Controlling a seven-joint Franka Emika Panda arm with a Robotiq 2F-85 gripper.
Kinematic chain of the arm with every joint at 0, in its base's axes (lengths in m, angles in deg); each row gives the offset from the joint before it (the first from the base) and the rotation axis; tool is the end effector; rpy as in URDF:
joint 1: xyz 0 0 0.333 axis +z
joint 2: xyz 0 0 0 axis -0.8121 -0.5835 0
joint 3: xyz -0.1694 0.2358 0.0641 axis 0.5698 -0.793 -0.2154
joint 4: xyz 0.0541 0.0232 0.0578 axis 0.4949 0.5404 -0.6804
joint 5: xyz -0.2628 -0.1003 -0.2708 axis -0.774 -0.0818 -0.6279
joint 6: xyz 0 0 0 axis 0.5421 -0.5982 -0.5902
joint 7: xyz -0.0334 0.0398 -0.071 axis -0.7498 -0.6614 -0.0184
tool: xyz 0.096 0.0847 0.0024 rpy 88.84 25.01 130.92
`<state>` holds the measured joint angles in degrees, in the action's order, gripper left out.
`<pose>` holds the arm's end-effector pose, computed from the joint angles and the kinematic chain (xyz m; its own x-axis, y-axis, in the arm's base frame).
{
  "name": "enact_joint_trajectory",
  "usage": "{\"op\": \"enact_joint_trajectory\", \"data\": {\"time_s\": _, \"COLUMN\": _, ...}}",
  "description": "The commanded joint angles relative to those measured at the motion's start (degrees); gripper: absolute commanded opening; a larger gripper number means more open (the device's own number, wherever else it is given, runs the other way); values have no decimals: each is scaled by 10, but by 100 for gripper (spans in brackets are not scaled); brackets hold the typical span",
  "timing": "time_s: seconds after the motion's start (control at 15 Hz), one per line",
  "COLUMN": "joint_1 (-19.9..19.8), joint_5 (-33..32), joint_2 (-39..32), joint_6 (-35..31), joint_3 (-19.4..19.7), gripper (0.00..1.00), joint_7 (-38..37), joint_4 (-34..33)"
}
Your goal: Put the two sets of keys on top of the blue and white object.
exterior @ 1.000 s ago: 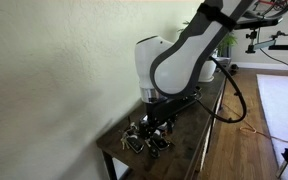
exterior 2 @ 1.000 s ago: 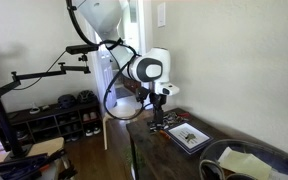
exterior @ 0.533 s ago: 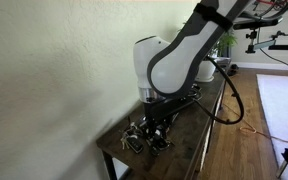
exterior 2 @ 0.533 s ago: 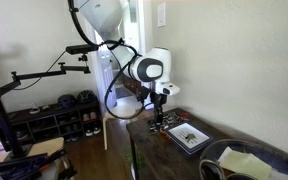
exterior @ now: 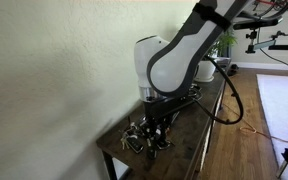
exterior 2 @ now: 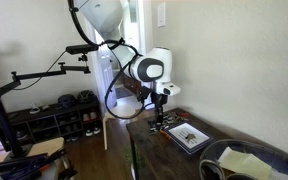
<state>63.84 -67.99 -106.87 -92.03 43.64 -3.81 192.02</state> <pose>0.5738 0.1023 0.1521 0.9115 -0.4064 -0.0631 -0.4063 -0.9136 0.0145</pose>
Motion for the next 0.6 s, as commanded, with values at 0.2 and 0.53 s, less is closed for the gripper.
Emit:
{"op": "enact_joint_trajectory", "data": {"time_s": 0.2, "joint_1": 24, "joint_5": -13, "joint_2": 37, "joint_6": -25, "joint_3": 16, "gripper": 15, "joint_7": -7, "joint_4": 26}}
{"op": "enact_joint_trajectory", "data": {"time_s": 0.53, "joint_1": 40, "joint_5": -38, "joint_2": 68, "joint_6": -36, "joint_3": 24, "gripper": 15, "joint_7": -15, "joint_4": 37}}
